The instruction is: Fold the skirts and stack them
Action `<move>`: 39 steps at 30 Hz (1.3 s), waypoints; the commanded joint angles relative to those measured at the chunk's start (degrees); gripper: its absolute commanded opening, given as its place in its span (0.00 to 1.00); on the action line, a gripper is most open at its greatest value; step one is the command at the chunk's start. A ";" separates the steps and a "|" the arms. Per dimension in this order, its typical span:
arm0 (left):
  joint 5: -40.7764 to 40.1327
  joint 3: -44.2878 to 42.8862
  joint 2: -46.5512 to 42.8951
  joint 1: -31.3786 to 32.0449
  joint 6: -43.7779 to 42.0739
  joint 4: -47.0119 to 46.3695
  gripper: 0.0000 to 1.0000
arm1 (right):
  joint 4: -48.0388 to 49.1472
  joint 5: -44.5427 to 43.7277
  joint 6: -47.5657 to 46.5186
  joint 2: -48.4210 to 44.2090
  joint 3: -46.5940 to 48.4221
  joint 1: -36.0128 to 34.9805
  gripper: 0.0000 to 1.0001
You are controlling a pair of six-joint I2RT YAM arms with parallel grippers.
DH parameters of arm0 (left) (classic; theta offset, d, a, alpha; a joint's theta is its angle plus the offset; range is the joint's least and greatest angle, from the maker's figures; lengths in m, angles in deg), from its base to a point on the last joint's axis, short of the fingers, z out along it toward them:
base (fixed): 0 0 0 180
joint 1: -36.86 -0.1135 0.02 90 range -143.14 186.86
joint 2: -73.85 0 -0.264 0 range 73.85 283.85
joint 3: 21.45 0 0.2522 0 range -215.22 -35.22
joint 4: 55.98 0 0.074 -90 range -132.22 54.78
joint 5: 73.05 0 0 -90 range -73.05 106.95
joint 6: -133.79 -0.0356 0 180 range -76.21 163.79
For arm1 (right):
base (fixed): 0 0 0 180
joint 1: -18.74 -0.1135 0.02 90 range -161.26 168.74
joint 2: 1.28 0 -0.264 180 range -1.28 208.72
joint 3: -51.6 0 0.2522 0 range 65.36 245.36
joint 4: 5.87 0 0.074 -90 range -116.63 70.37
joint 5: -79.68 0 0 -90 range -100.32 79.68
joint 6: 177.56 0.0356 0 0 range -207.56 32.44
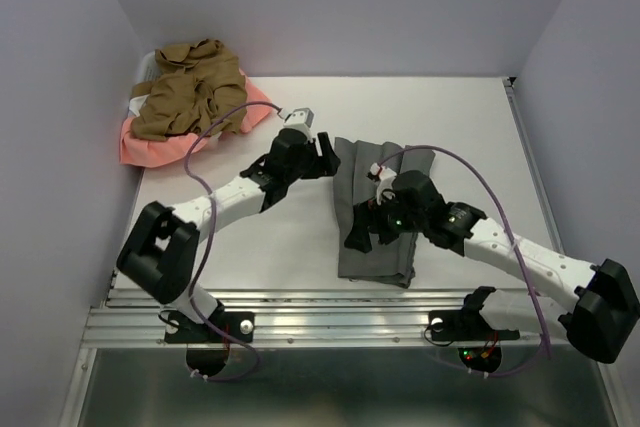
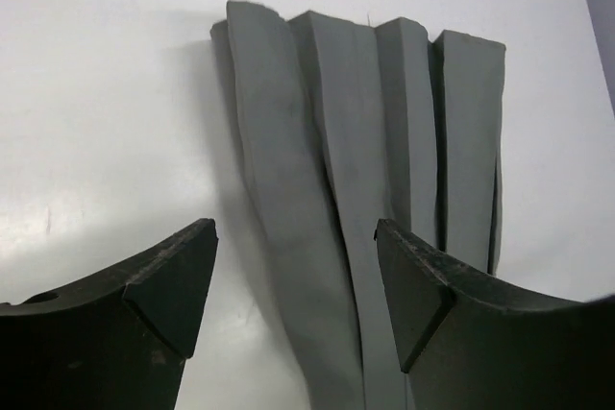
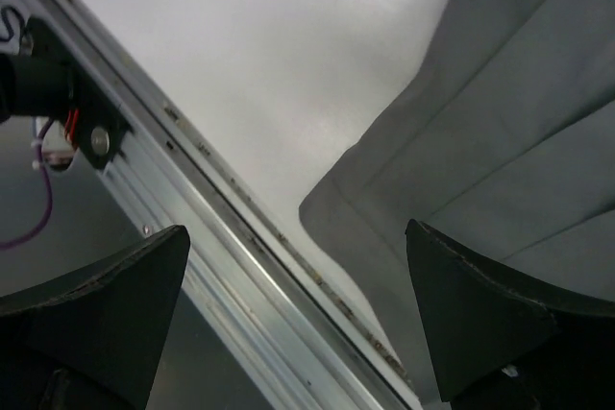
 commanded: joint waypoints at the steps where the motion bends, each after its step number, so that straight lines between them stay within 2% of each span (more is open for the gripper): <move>1: 6.24 -10.27 9.35 -2.41 -4.17 -0.57 0.74 | 0.79 -2.68 0.37 -1.78 -1.23 -2.63 1.00; 3: 8.69 -13.97 16.10 -3.20 -5.40 0.39 0.64 | -0.17 -3.92 -0.15 -0.56 -0.36 -2.63 1.00; 4: 10.70 -18.08 18.32 -3.55 -5.59 1.18 0.54 | -0.70 -4.18 -0.42 0.06 0.09 -2.63 1.00; 6: 10.64 -22.06 23.58 -3.99 -6.02 3.46 0.46 | -1.05 -4.10 -0.77 1.29 0.53 -3.33 1.00; 10: 6.95 -29.01 29.14 -4.43 -7.78 8.48 0.45 | -1.67 -5.67 -1.30 3.31 0.97 -5.35 1.00; 15: 6.33 -29.72 29.76 -4.96 -7.70 7.52 0.48 | -3.77 -7.26 -2.70 3.67 2.02 -5.36 1.00; 21: 12.30 -30.69 33.10 -4.96 -8.22 4.63 0.46 | -4.13 -8.14 -2.88 3.23 2.73 -5.36 1.00; 24: 13.89 -31.22 34.50 -5.05 -8.92 3.65 0.31 | -5.44 -10.15 -3.32 3.49 3.51 -5.36 1.00; 25: 14.50 -31.91 34.86 -5.05 -9.36 3.65 0.21 | -5.97 -10.60 -3.41 3.58 3.78 -5.36 1.00; 27: 15.29 -32.53 35.39 -5.05 -9.80 3.48 0.13 | -6.42 -11.13 -3.58 3.76 4.31 -5.36 1.00; 28: 15.99 -33.23 35.48 -5.05 -9.98 3.39 0.04 | -6.50 -11.13 -3.58 3.76 4.40 -5.36 1.00; 29: 16.43 -33.50 35.57 -5.05 -10.16 3.22 0.00 | -6.59 -11.21 -3.67 3.67 4.57 -5.36 1.00; 32: 20.46 -32.72 34.60 -5.05 -10.60 1.29 0.00 | -6.51 -11.57 -3.41 3.67 4.40 -5.36 1.00; 36: 24.78 -29.90 31.44 -4.96 -10.07 -6.34 0.00 | -5.89 -11.13 -3.05 4.54 4.05 -5.36 1.00; 39: 26.19 -31.65 32.40 -5.05 -9.89 -6.89 0.00 | -5.36 -10.60 -3.85 6.22 4.31 -5.36 1.00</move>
